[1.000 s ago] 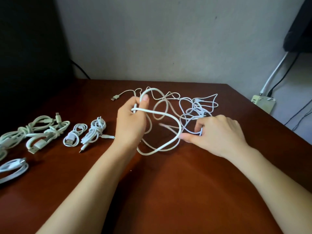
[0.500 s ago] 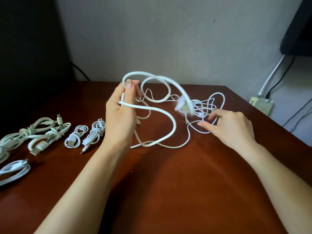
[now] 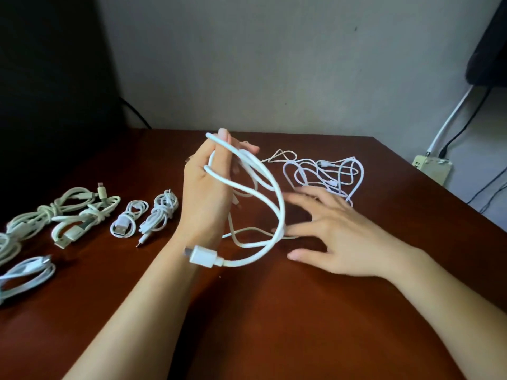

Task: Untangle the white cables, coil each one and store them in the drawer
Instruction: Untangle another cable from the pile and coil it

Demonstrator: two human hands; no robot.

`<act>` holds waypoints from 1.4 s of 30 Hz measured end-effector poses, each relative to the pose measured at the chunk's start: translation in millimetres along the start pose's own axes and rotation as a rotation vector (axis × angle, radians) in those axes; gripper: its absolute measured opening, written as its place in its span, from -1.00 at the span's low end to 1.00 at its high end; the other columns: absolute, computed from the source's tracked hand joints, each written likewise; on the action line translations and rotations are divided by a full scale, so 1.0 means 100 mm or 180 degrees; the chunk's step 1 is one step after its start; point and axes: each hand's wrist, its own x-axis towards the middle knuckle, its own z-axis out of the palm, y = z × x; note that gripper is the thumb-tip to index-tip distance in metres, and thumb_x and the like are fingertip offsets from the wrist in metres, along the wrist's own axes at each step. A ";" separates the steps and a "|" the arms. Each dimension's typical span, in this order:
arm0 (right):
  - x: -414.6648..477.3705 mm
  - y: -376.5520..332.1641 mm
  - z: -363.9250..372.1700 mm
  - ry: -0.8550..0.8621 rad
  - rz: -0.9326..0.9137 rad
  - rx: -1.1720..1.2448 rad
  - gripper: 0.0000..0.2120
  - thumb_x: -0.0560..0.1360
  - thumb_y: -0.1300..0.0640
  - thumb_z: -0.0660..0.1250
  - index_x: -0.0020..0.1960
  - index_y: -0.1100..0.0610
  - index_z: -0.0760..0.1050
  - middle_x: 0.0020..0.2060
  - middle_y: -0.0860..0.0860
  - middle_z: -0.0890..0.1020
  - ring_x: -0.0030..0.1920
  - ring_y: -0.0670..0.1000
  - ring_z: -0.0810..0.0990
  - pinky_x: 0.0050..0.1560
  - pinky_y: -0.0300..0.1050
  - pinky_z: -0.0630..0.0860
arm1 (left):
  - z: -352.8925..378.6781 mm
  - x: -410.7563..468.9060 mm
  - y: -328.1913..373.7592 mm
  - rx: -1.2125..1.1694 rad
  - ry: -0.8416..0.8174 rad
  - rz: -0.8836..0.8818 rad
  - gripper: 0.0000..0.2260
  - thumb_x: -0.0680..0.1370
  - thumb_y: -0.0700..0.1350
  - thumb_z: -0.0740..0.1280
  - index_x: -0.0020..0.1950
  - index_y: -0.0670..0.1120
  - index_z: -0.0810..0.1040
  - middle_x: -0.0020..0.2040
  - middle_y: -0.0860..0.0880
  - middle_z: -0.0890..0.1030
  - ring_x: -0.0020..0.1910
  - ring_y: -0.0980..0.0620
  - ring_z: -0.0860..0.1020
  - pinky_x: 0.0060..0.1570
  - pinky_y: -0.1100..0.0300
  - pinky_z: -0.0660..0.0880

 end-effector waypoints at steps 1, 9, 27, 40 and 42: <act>-0.01 -0.02 0.03 -0.0289 0.0103 0.0001 -0.57 0.49 -0.32 0.06 0.36 -0.39 0.28 0.49 -0.28 0.05 0.50 -0.09 -0.10 0.45 -0.03 -0.07 | 0.00 0.01 0.00 0.0016 -0.0012 0.0013 -0.69 0.68 -0.02 0.10 -0.15 -0.11 0.50 -0.19 -0.07 0.57 -0.30 -0.02 0.52 -0.29 0.22 0.42; 0.23 0.25 0.22 0.0024 0.0899 -0.0024 -0.59 0.60 -0.14 -0.01 0.40 -0.21 0.36 0.39 -0.15 0.42 0.42 -0.01 0.32 0.41 0.01 0.27 | 0.02 0.00 0.01 0.0117 -0.0100 -0.0186 -0.59 0.66 0.01 0.14 -0.30 -0.12 0.55 -0.33 -0.25 0.55 -0.34 -0.20 0.48 -0.29 0.07 0.41; 0.73 0.72 0.33 0.1508 0.2136 -0.0155 -0.82 0.53 0.17 0.30 0.06 0.08 0.64 0.00 0.12 0.66 0.18 0.13 0.49 0.33 -0.05 0.19 | -0.10 0.04 -0.20 0.0703 0.0393 -0.0961 -0.69 0.66 -0.02 0.13 -0.25 -0.09 0.39 -0.38 -0.07 0.38 -0.39 0.07 0.35 -0.35 0.24 0.32; 0.21 -0.33 -0.09 0.1248 0.0674 0.3661 -0.58 0.34 -0.41 0.22 0.14 -0.30 0.44 0.19 -0.26 0.52 0.19 -0.20 0.52 0.10 -0.17 0.53 | -0.09 0.02 -0.24 0.0919 0.0373 -0.0753 -0.71 0.66 -0.05 0.15 -0.13 -0.24 0.44 -0.38 -0.04 0.32 -0.39 0.08 0.27 -0.35 0.18 0.23; 0.18 -0.33 -0.07 0.1132 0.0466 0.3035 -0.51 0.34 -0.31 0.29 0.25 -0.32 0.33 0.31 -0.28 0.39 0.32 -0.25 0.37 0.18 -0.30 0.42 | -0.09 0.03 -0.25 0.0868 0.0364 -0.0777 -0.68 0.65 -0.05 0.16 -0.10 -0.30 0.44 -0.31 -0.11 0.40 -0.32 -0.01 0.34 -0.30 0.11 0.29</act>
